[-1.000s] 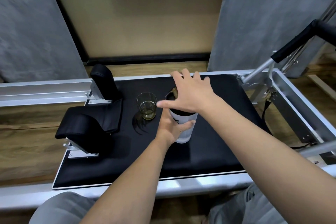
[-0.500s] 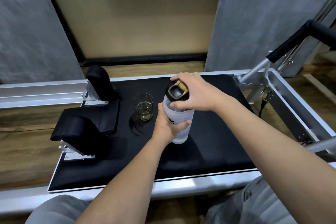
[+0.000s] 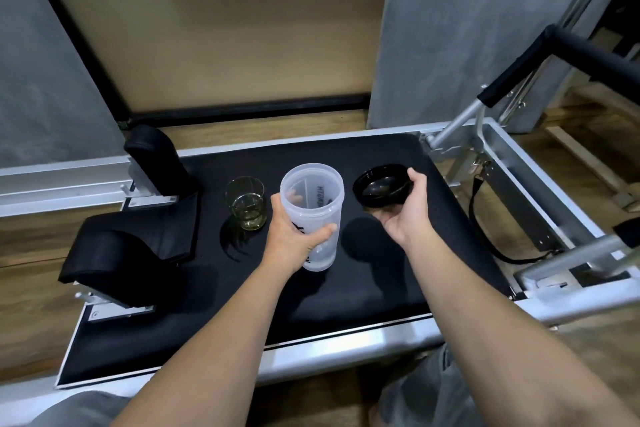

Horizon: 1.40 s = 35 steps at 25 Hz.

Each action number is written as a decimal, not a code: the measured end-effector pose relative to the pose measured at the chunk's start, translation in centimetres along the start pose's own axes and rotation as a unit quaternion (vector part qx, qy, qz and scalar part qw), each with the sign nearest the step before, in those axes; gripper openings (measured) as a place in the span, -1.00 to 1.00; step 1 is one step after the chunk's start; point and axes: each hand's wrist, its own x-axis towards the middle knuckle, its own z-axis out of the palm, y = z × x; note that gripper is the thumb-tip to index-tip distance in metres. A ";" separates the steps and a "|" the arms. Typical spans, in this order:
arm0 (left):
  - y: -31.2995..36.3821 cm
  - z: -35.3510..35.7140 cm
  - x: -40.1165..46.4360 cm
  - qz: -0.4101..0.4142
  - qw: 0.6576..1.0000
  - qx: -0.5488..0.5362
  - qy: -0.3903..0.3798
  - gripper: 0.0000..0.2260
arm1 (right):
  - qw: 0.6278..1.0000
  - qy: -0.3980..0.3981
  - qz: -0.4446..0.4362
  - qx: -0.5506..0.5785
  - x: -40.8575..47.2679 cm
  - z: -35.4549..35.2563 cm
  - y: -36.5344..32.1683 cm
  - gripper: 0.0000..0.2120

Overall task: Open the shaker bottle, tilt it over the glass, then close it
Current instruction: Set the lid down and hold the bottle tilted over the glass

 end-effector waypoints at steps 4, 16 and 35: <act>0.5 -0.3 0.3 0.014 1.000 -0.001 0.007 -0.27 | 0.999 0.048 0.001 -0.009 0.9 -1.8 1.6 -0.84; 0.1 -0.1 0.5 0.014 1.000 0.011 0.011 -0.28 | 0.953 0.112 -0.081 -0.269 2.2 -3.9 4.9 -0.71; 0.1 -0.2 0.2 0.005 1.000 -0.003 0.008 -0.23 | 0.659 -0.082 -0.265 -0.699 -1.9 -1.8 3.2 -0.40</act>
